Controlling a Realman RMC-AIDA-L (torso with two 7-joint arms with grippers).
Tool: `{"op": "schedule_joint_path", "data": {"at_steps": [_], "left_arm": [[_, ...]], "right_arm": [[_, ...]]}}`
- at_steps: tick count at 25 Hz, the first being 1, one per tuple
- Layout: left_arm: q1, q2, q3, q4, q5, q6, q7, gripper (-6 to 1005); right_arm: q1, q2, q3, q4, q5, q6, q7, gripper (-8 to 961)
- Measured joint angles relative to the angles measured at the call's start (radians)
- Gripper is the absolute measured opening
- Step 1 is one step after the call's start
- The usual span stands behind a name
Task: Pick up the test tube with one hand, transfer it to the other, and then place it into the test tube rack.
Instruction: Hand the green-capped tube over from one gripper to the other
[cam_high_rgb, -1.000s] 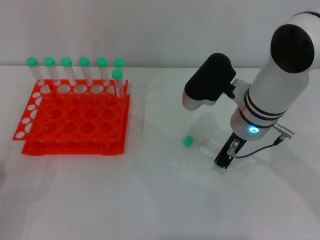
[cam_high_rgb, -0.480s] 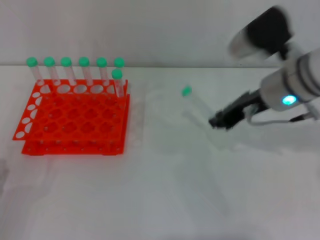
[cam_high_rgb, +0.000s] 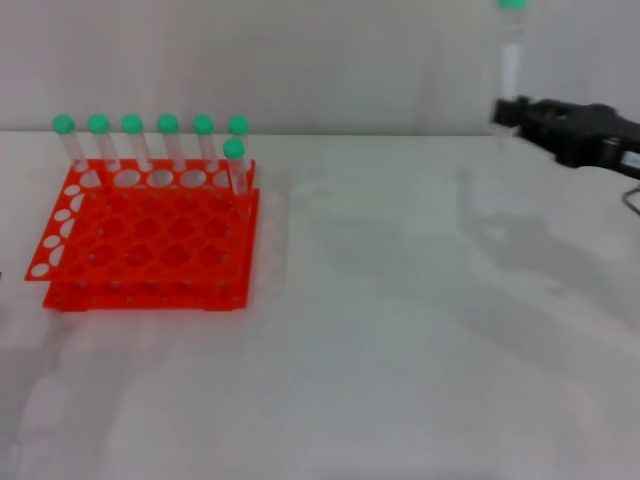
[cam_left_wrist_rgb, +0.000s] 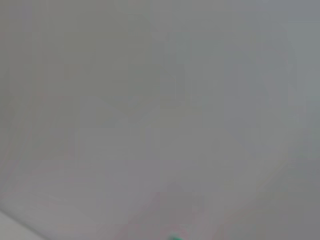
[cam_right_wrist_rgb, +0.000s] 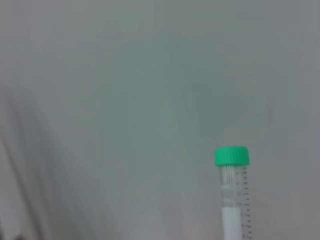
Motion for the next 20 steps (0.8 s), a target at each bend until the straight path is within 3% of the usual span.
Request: {"op": "schedule_joint_path", "data": {"at_steps": [5, 14, 20], "left_arm": [[-0.027, 0.008, 0.0, -0.064, 0.168, 0.0, 0.006, 869], [-0.167, 0.005, 0.0, -0.125, 0.468, 0.015, 0.009, 869], [-0.236, 0.004, 0.101, -0.241, 0.514, 0.142, 0.006, 868]], "right_arm": [[-0.01, 0.002, 0.061, 0.214, 0.117, 0.031, -0.259, 208], [0.018, 0.016, 0.06, 0.615, 0.307, 0.113, -0.873, 216], [0.033, 0.017, 0.008, 0.737, 0.307, 0.159, -0.975, 222]]}}
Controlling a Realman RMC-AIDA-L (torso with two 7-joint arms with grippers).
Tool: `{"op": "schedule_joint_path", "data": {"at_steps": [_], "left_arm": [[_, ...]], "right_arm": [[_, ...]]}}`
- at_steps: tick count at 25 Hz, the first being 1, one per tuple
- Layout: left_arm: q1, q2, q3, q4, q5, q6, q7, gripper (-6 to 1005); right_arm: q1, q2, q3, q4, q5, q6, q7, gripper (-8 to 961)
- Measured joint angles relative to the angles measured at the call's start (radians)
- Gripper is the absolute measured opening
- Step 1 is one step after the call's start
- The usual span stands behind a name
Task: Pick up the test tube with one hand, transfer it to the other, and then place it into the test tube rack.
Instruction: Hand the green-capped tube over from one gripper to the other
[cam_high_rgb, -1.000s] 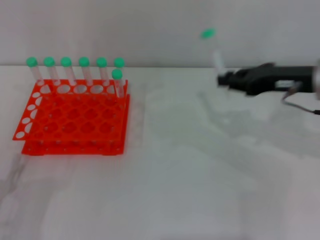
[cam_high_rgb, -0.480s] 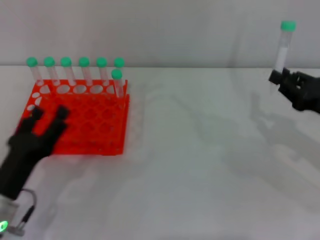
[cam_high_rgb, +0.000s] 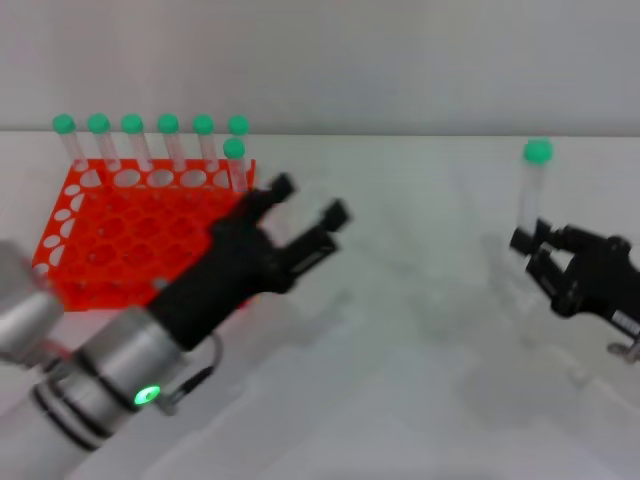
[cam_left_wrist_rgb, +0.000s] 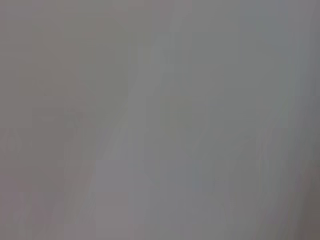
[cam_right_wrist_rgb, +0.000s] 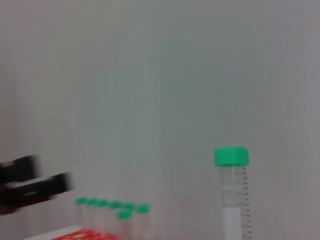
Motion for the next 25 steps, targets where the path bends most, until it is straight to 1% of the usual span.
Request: {"op": "schedule_joint_path", "data": {"at_steps": [4, 10, 14, 18, 23, 25], "left_arm": [[-0.041, -0.001, 0.071, -0.056, 0.0, 0.077, -0.003, 868], [-0.05, -0.004, 0.146, -0.134, 0.0, 0.168, -0.019, 868], [-0.054, -0.004, 0.161, -0.16, -0.001, 0.213, -0.034, 868], [-0.073, -0.004, 0.179, -0.175, -0.002, 0.252, -0.045, 868], [-0.108, -0.005, 0.227, -0.193, -0.001, 0.302, -0.05, 867], [-0.111, -0.005, 0.231, -0.196, 0.0, 0.309, -0.048, 867]], "right_arm": [[-0.005, 0.0, -0.046, 0.012, 0.003, 0.027, -0.003, 225], [0.002, 0.0, -0.115, 0.025, -0.001, 0.052, -0.022, 231], [0.004, 0.0, -0.17, 0.02, 0.003, 0.067, -0.034, 235], [-0.002, 0.0, -0.184, 0.019, 0.001, 0.087, -0.034, 238], [-0.002, 0.0, -0.201, 0.021, 0.0, 0.085, -0.032, 243], [-0.003, 0.0, -0.204, 0.02, 0.0, 0.084, -0.031, 245]]}}
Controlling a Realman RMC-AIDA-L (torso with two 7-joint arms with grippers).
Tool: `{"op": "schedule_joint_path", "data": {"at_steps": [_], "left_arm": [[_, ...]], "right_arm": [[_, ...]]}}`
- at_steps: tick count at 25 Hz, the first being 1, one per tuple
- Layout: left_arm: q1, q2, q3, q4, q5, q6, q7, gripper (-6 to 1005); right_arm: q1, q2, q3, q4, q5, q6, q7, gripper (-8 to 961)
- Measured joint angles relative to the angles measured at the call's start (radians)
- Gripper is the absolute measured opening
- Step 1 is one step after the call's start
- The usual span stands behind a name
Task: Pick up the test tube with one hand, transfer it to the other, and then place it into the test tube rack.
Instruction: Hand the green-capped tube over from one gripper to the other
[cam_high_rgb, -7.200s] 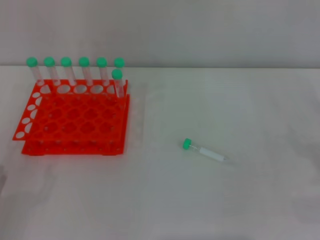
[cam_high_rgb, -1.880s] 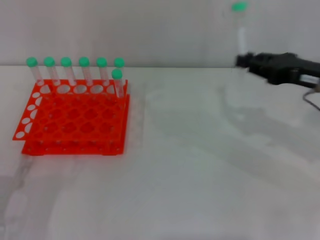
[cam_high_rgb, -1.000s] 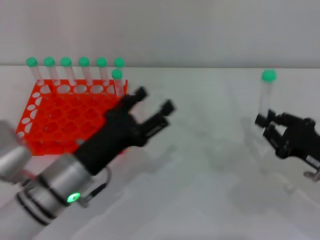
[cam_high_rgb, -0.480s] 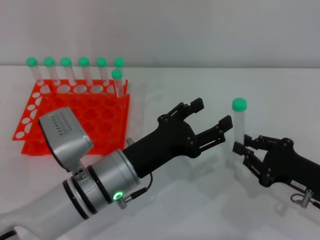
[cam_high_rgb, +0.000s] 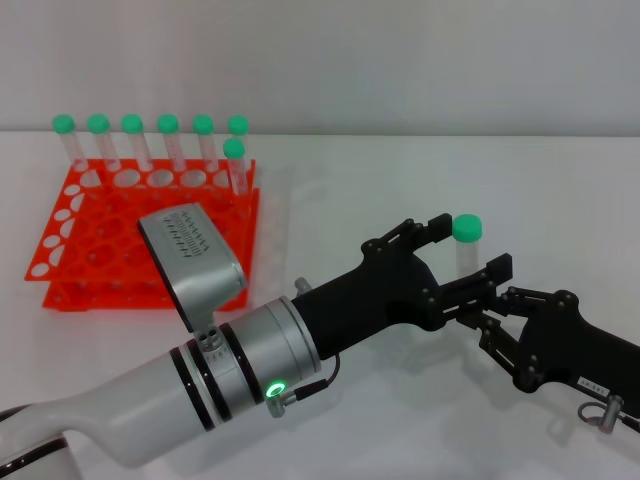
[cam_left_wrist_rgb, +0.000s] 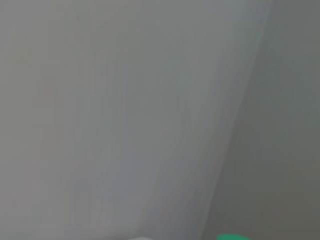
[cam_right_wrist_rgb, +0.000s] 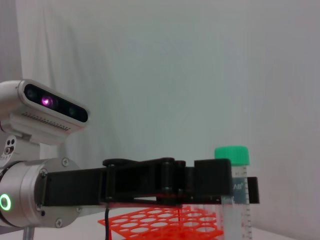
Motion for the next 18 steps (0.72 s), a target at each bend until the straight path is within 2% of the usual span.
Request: {"op": "schedule_joint_path", "data": {"at_steps": [7, 18], "left_arm": [[0.0, -0.001, 0.001, -0.003, -0.002, 0.014, 0.004, 867], [-0.008, -0.001, 0.002, -0.005, 0.008, 0.016, 0.004, 671]], "right_arm": [[-0.002, 0.0, -0.002, 0.004, 0.0, 0.0, -0.001, 251], [-0.011, -0.003, -0.013, -0.003, -0.004, -0.002, -0.003, 261]]}}
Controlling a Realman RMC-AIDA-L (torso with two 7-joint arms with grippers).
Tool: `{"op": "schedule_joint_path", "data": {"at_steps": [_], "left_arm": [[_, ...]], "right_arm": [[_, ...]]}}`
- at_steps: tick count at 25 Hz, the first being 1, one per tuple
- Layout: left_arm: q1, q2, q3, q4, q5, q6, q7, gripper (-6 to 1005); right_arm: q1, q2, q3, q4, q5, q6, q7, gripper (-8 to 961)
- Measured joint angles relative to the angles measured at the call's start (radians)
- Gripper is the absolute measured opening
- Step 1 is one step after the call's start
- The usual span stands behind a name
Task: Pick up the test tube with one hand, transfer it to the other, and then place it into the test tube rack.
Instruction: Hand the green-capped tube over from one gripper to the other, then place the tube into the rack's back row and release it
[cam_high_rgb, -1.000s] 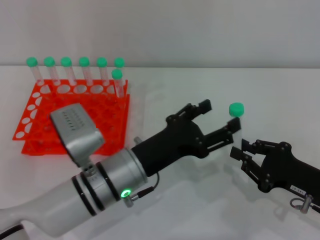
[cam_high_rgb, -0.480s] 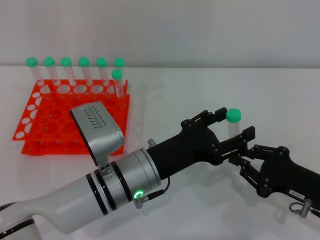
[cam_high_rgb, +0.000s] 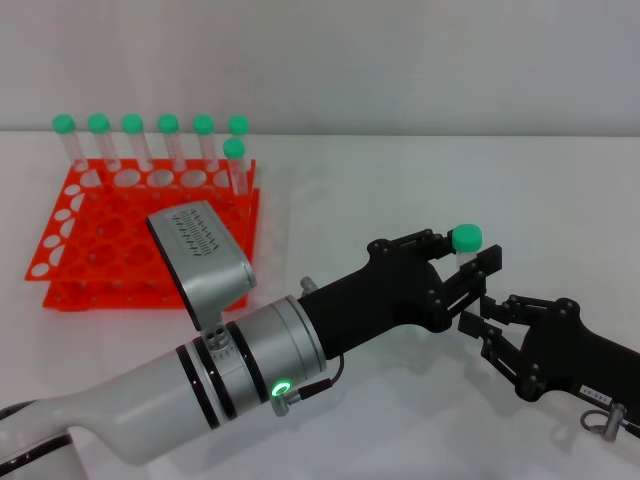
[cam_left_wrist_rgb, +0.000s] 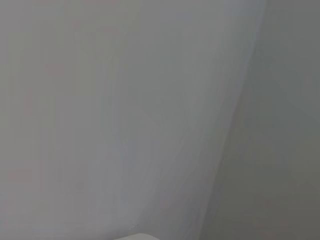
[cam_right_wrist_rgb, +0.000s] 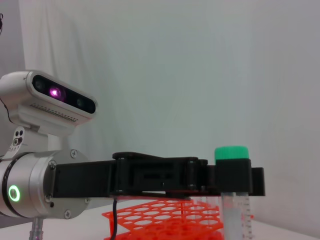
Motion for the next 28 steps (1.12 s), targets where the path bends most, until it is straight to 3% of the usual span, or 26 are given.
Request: {"op": "schedule_joint_path", "data": {"at_steps": [5, 8, 20, 24, 28], "left_arm": [[0.0, 0.0, 0.0, 0.0, -0.002, 0.003, 0.0, 469], [-0.001, 0.0, 0.0, 0.0, -0.005, 0.003, 0.001, 240], [0.02, 0.005, -0.03, 0.006, -0.035, -0.013, 0.0, 222], [0.072, 0.011, -0.127, 0.026, -0.041, -0.06, 0.0, 221], [0.117, 0.014, -0.262, 0.101, -0.034, -0.151, 0.013, 220]], "right_arm": [[-0.002, -0.001, 0.002, 0.0, 0.001, -0.001, 0.0, 266], [-0.002, -0.002, 0.004, 0.0, 0.002, -0.003, 0.0, 268], [-0.005, -0.006, 0.019, 0.0, 0.013, -0.04, 0.005, 279], [-0.024, -0.012, 0.063, 0.0, 0.015, -0.078, 0.01, 283], [-0.064, -0.019, 0.157, -0.012, 0.015, -0.091, 0.004, 403]]}}
